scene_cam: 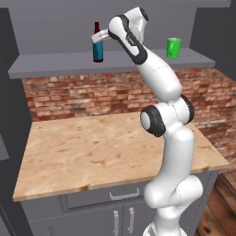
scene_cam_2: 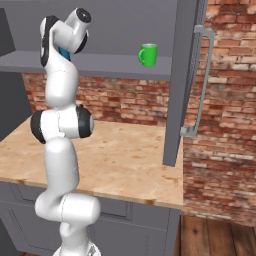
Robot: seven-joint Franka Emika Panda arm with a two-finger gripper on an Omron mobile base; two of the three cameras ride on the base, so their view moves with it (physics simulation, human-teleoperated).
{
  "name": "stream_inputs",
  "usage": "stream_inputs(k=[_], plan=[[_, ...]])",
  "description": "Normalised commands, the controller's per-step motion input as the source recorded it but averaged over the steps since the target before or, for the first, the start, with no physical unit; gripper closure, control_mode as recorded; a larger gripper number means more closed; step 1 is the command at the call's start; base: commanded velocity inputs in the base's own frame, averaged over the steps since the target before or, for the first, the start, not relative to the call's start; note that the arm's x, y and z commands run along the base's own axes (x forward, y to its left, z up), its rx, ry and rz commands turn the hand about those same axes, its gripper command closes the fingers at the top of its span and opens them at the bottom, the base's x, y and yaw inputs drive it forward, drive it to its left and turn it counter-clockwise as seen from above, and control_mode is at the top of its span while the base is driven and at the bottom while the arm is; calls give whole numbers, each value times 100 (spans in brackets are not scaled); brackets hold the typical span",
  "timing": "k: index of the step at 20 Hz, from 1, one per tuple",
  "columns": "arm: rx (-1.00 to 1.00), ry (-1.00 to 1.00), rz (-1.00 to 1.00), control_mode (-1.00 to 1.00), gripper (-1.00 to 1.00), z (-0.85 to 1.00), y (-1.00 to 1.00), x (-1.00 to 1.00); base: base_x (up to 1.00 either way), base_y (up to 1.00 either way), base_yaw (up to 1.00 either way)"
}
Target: Open the cabinet directly in front. Then move the beer and the mug to the dining counter with the jar on it.
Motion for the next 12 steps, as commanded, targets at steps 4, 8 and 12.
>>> stream_inputs(k=[4, 8, 12], plan=[[0, 0, 0, -100, 100, 0, 0, -2, 0, 0, 0], [0, 0, 0, -100, 100, 0, 0, -36, 0, 0, 0], [0, -6, 0, -100, 100, -6, 0, -91, 0, 0, 0]])
